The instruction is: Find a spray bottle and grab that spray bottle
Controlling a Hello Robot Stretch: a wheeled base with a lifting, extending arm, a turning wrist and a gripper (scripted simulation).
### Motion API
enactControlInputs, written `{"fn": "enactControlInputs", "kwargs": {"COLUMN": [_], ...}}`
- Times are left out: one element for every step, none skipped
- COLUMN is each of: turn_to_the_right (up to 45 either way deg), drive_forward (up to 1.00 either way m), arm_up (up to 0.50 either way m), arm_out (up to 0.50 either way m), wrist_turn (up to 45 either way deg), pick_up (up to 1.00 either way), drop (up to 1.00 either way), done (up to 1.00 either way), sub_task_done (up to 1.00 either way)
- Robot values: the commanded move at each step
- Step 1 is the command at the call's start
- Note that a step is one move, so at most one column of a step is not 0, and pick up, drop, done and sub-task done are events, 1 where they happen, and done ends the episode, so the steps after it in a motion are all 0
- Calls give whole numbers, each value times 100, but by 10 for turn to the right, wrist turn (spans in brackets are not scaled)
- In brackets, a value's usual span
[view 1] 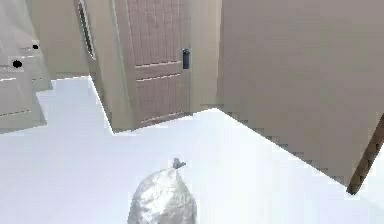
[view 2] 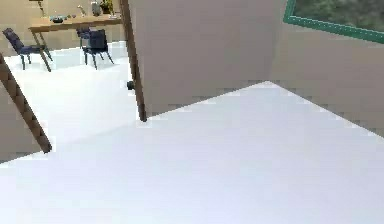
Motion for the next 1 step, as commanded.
{"fn": "enactControlInputs", "kwargs": {"turn_to_the_right": [450], "drive_forward": [0], "arm_up": [0], "arm_out": [0], "wrist_turn": [0], "pick_up": [0], "drop": [0], "done": [0], "sub_task_done": [0]}}
